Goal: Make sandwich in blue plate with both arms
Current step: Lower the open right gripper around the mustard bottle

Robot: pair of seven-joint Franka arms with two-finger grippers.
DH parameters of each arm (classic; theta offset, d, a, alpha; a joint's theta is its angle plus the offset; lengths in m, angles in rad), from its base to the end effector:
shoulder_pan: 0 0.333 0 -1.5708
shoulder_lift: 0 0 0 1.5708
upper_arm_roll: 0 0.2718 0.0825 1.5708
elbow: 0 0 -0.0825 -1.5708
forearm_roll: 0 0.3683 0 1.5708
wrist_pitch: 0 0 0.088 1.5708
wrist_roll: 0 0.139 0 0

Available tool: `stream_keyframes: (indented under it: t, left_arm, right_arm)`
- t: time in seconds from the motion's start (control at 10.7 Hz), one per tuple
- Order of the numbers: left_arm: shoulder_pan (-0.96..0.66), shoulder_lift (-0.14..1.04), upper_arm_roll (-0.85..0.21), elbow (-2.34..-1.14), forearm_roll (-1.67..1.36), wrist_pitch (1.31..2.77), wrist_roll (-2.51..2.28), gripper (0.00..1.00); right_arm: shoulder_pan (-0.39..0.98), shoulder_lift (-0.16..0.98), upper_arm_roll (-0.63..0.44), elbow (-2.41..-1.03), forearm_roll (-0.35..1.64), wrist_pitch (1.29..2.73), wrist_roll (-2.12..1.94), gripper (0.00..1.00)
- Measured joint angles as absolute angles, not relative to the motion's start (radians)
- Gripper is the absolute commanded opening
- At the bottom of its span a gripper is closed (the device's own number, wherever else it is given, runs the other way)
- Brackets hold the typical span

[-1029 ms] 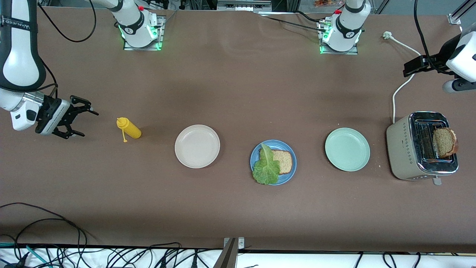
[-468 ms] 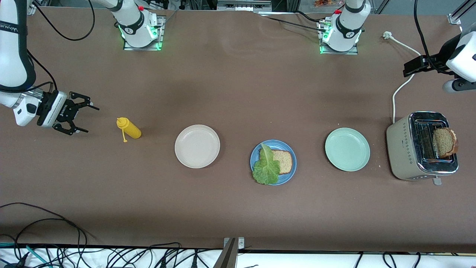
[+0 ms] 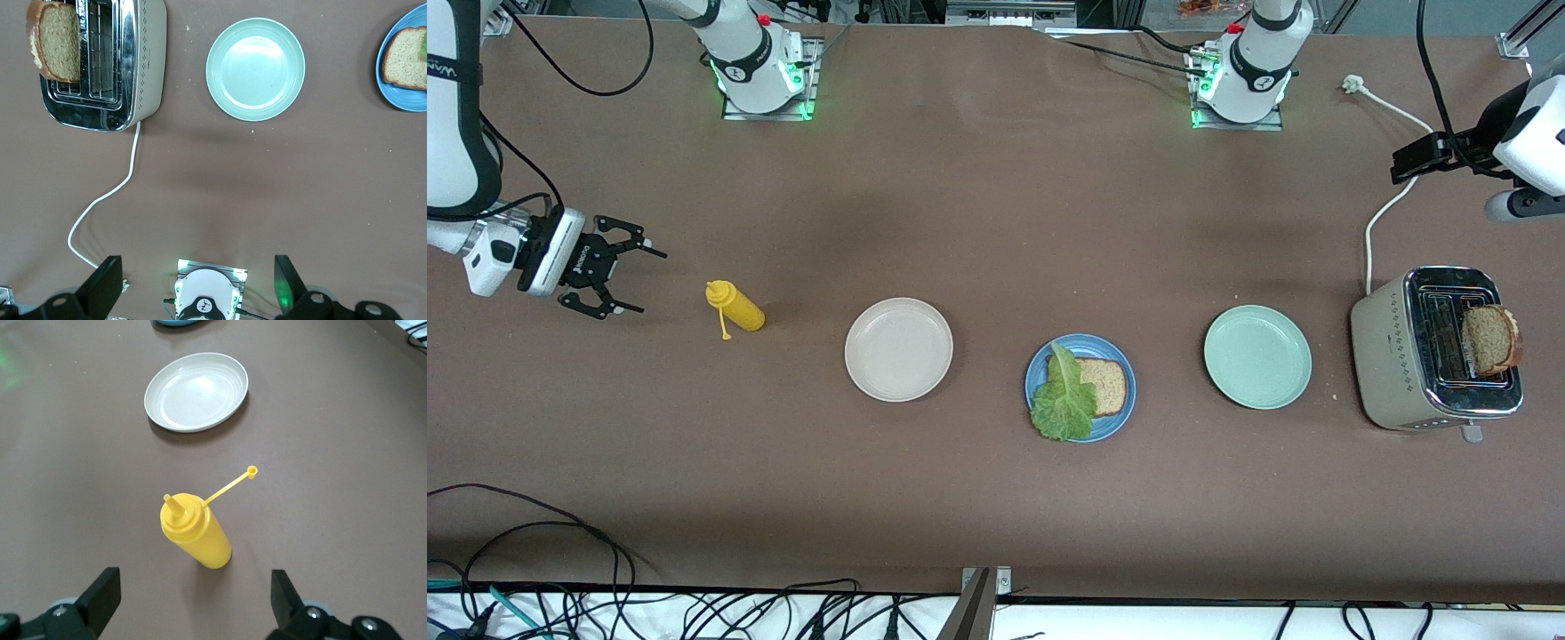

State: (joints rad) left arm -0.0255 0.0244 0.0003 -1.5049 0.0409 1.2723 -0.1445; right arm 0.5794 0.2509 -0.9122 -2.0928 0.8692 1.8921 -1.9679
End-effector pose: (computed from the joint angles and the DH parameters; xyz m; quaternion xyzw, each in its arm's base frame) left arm 0.5034 -0.0062 0.5437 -0.9896 -0.0626 0.1260 0.0309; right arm 0.5152 -0.0960 0.2751 -0.7864 -0.5326 -0.1963 0.2436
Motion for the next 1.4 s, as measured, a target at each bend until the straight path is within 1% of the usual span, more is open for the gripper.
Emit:
stream_keyframes:
  t: [0.65,1.12,1.4]
  left_arm:
    - [-0.025,0.025,0.0,-1.505,0.041,1.272,-0.144,1.0]
    - [-0.025,0.025,0.0,-1.505,0.041,1.272,-0.144,1.0]
    - [-0.025,0.026,0.001,-1.505,0.041,1.272,-0.144,1.0]
  right_arm:
    - [0.514,0.299,-0.911,-2.128,1.026,1.777,-2.187,1.0]
    - [0.486,0.335,-0.908,-2.152,1.057,1.763,-2.27,1.0]
    - [0.453,0.357,-0.891,-2.16,1.102,1.711,-2.331,1.0]
